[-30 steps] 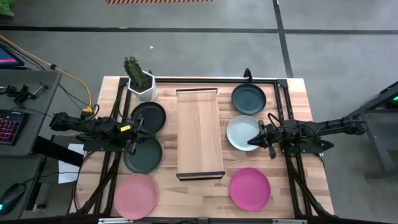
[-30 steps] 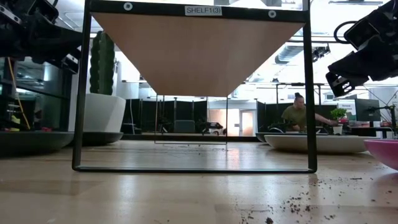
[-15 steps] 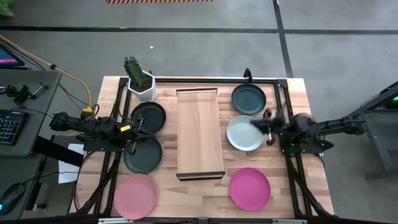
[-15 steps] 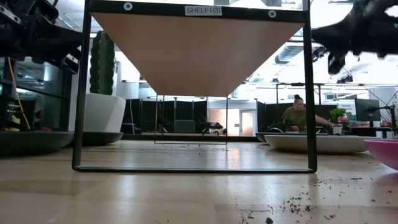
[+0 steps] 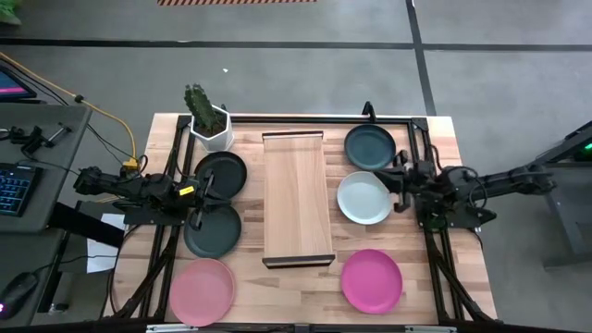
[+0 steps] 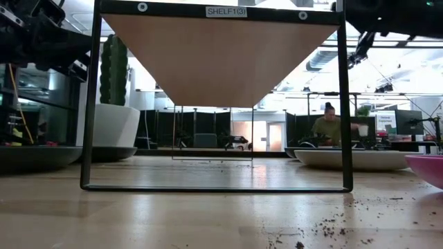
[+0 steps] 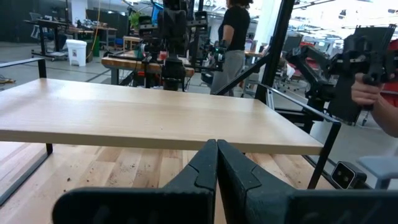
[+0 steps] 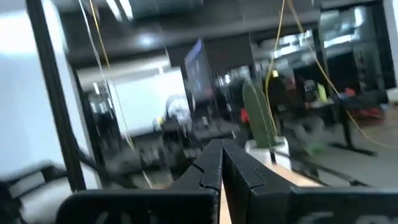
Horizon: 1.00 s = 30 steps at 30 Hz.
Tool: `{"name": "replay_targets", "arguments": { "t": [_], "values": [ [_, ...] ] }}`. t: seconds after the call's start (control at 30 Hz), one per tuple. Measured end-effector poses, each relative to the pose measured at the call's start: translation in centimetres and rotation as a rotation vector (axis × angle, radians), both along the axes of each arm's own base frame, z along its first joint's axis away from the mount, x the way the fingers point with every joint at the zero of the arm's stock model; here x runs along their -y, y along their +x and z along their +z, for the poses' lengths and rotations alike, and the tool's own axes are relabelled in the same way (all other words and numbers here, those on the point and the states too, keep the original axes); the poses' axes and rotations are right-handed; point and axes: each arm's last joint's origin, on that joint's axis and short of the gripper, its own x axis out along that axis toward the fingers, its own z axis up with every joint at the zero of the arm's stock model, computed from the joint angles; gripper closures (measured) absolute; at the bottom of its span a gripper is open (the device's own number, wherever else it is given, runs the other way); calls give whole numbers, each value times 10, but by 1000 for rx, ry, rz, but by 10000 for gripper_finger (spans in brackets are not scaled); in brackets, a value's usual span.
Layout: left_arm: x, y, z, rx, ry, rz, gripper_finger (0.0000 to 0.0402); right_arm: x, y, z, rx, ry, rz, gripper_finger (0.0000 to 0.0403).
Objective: Place and stack plates onto a shelf
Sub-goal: Put the white plate on the shelf
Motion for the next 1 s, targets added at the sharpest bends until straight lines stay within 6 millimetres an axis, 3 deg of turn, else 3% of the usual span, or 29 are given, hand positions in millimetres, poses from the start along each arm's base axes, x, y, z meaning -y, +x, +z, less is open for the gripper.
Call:
{"name": "replay_targets", "arguments": {
  "t": [0.27, 0.43, 0.6, 0.73, 1.0],
  "values": [
    [0, 0, 0, -2, -30, -1, 402, 9, 21, 14, -551, 143, -268, 397],
    [0, 0, 0, -4, -43, 1, 401, 18, 18, -7, -818, 321, -404, 351],
    [-2, 0, 1, 7, -19, 58, 402, 29, 8, -43, -944, 527, -632, 266],
    [-3, 0, 3, 31, -58, 112, 402, 34, -1, -56, -1033, 634, -727, 217],
    [-8, -1, 8, 80, -40, 257, 402, 37, -1, -66, -1149, 700, -752, 206]
  ]
}}
